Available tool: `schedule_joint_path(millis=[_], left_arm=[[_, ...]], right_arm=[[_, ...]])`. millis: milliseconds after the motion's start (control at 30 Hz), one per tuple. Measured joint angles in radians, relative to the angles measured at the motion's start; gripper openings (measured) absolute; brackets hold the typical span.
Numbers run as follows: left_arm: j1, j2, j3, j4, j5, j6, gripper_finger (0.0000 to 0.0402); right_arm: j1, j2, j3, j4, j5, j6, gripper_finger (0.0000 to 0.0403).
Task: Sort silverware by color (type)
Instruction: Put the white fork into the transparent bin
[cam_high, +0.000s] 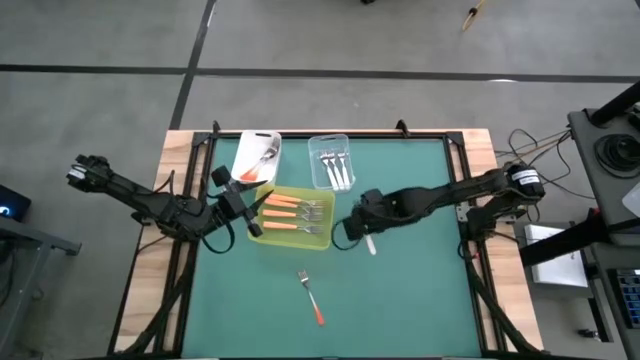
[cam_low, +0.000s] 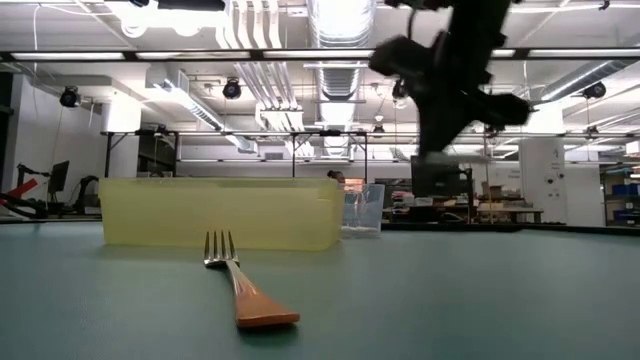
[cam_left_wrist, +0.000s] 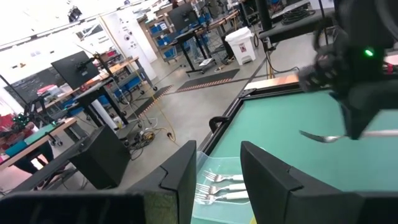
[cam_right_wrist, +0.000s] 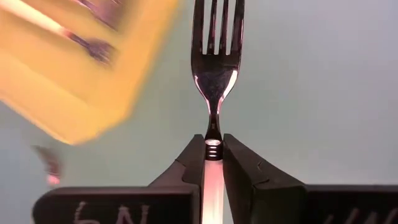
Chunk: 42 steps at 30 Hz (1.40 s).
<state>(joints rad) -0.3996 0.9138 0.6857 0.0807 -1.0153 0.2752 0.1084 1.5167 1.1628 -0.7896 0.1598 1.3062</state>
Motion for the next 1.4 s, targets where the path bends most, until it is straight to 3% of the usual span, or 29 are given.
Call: schedule_joint_path(millis=[200, 500, 900, 1233, 1400], left_arm=[[0.000, 0.000, 0.000, 0.002, 0.000, 0.000, 0.0107], [0.000, 0.000, 0.000, 0.001, 0.000, 0.000, 0.0107], [0.000, 0.000, 0.000, -0.005, 0.000, 0.000, 0.0107], [0.000, 0.000, 0.000, -0.026, 0.000, 0.000, 0.0107], [0.000, 0.000, 0.000, -0.037, 0.000, 0.000, 0.0107]], right_arm=[[-0.090, 0.055, 0.173, -0.019, -0.001, -0.189, 0.0024], [-0.261, 0.197, 0.458, -0.032, -0.162, -0.433, 0.0020], [-0.458, 0.478, 0.848, -0.187, -0.207, -0.565, 0.0020], [-0.545, 0.721, 1.182, -0.372, -0.258, -0.615, 0.0020], [-0.562, 0.739, 1.185, -0.411, -0.236, -0.613, 0.0020]])
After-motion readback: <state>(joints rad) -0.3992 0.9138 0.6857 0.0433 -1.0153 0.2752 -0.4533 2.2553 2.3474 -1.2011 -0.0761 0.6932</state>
